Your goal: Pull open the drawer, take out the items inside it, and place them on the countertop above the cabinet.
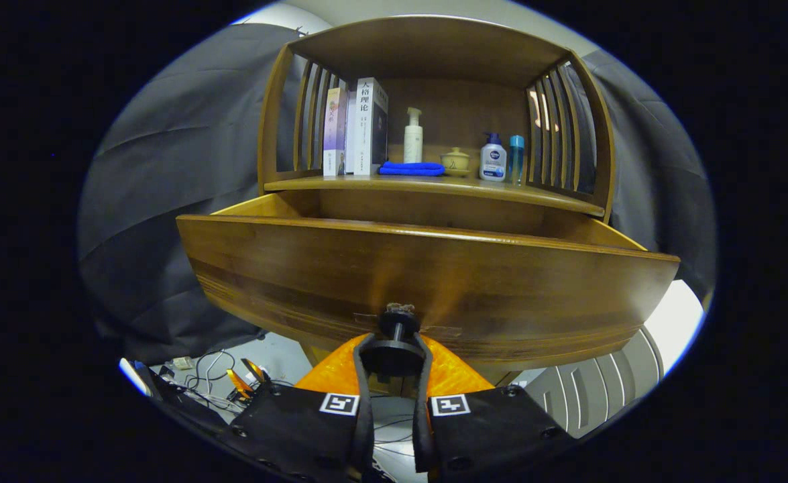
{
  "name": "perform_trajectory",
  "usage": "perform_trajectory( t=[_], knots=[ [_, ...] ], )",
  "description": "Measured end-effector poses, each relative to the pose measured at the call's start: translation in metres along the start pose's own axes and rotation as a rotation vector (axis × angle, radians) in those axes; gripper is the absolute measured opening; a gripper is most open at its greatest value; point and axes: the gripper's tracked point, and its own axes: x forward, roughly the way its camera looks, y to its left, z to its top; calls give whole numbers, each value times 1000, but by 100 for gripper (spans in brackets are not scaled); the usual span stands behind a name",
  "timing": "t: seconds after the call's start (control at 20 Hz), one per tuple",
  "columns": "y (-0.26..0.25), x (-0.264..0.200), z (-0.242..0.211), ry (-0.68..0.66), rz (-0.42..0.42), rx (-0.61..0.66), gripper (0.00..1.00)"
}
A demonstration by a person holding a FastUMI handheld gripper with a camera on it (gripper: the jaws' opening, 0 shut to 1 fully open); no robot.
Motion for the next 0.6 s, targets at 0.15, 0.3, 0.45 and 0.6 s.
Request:
perform_trajectory(
  t=[0.15,0.3,0.45,0.6],
  knots=[
    [5,-10,-6,3,31,-10,25],
    [4,-12,-7,4,43,-14,25],
    [7,-13,-7,11,56,-11,27],
    [7,-21,-6,24,77,-10,41]
  ],
)
